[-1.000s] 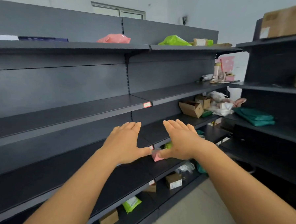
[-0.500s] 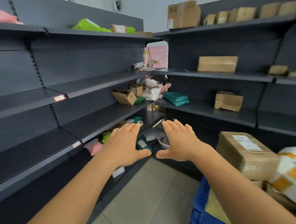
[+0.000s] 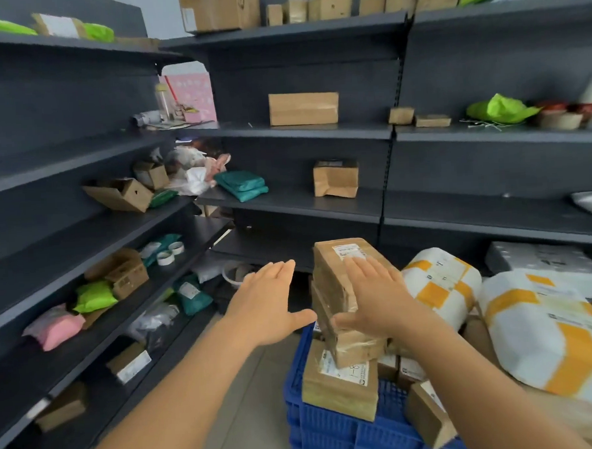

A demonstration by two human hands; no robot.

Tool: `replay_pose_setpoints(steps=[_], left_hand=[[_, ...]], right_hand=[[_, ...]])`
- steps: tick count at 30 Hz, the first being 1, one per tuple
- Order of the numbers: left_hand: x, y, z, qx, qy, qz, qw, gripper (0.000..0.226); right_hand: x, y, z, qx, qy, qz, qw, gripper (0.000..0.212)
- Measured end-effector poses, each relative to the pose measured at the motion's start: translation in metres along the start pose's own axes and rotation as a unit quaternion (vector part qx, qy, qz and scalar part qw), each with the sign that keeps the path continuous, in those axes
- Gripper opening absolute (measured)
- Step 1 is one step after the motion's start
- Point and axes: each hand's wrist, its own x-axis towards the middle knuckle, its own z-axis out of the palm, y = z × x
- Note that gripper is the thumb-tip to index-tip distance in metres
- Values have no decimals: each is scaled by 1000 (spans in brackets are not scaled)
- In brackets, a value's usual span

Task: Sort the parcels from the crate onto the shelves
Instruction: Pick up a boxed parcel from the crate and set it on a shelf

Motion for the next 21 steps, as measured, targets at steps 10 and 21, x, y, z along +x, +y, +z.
replay_pose_setpoints(steps=[10,21], left_hand=[[112,31,58,-35,-44,46,997,93],[203,39,140,-262,-69,-94,958,97]], right_hand=[[54,97,37,26,3,89,996,99],[142,159,77,152,-26,205,966,96]])
